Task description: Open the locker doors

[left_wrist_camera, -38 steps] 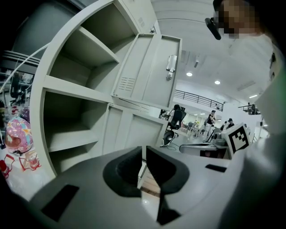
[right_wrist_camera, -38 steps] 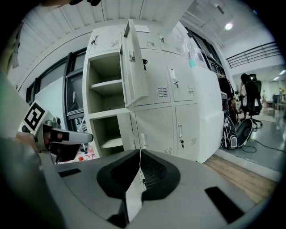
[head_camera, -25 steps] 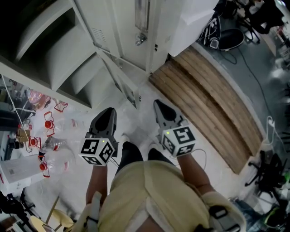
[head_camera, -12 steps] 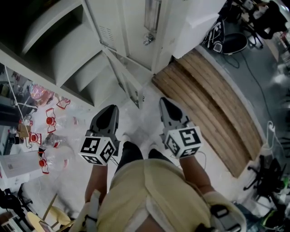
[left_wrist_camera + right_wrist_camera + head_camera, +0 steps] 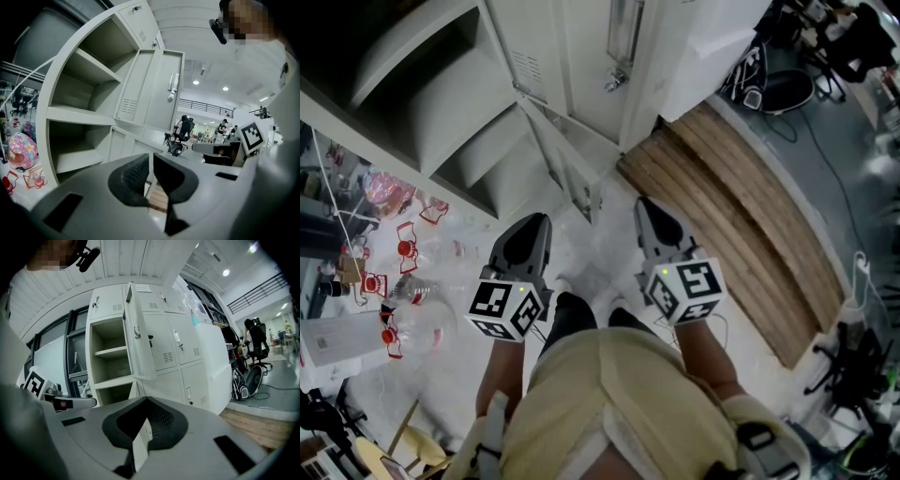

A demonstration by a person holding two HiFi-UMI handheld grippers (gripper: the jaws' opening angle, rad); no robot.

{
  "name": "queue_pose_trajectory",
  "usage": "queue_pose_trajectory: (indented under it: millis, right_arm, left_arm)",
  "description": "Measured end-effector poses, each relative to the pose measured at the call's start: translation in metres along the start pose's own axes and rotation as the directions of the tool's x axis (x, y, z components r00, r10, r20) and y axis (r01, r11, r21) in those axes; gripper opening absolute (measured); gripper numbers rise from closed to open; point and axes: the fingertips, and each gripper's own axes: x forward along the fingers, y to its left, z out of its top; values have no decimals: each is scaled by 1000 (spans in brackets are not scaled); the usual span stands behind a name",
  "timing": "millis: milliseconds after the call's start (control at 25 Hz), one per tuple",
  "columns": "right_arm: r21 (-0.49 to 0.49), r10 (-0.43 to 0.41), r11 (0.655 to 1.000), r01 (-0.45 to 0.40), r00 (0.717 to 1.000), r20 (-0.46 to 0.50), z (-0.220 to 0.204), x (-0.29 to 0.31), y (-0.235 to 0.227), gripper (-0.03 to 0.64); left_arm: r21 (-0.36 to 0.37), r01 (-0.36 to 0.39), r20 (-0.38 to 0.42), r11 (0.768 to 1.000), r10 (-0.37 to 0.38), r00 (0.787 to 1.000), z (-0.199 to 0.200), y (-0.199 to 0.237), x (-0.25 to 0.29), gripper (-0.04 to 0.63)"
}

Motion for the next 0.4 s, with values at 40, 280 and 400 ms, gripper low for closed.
queue_pose_trajectory:
  millis: [40,280,400]
  right_arm:
    - [1,2,1000,-2,1000,5,2,0,1,2]
    - [4,4,1000,-4,1000,23,8,0,-1,2]
    - [23,28,999,-29,999,40,15,2,4,2]
  left_arm:
    - [1,0,1,1000,0,1000,1,0,-1,26]
    - [17,15,16,1000,-15,1000,8,-6,-1,26]
    - [35,24,16,999,-25,1000,11,-6,1,26]
